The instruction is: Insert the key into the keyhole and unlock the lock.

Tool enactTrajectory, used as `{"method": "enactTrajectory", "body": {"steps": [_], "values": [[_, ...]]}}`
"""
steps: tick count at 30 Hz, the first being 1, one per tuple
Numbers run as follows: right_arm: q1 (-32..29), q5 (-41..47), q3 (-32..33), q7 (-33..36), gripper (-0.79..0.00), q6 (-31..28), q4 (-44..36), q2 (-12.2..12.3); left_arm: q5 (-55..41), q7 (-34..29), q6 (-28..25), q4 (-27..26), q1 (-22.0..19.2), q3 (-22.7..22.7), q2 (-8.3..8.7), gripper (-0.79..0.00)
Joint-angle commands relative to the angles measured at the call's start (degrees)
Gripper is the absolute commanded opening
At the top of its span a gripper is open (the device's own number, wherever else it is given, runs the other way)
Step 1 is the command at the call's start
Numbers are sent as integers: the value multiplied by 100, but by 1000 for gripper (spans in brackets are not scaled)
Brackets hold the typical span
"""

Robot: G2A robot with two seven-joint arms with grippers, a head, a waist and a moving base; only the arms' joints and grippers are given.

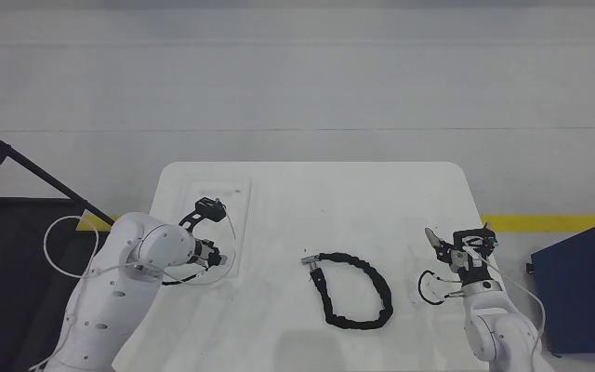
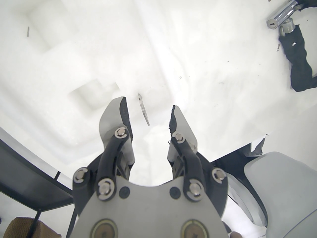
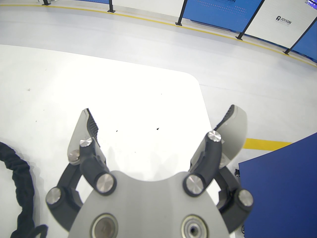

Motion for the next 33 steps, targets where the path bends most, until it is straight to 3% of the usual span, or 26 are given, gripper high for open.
{"method": "enactTrajectory", "body": {"steps": [1,15,19,25,33], "values": [[0,0,0,0,0,0,0,0,-7,23,15,24,-21,27,2,-462],[0,0,0,0,0,0,0,0,-2,81,37,195,-138,160,34,-489],[0,0,0,0,0,0,0,0,22,62,48,216,-151,185,47,-533],[0,0,0,0,0,0,0,0,15,43,82,221,-163,201,65,-496],[0,0,0,0,0,0,0,0,24,27,110,248,-153,255,87,-539]]}}
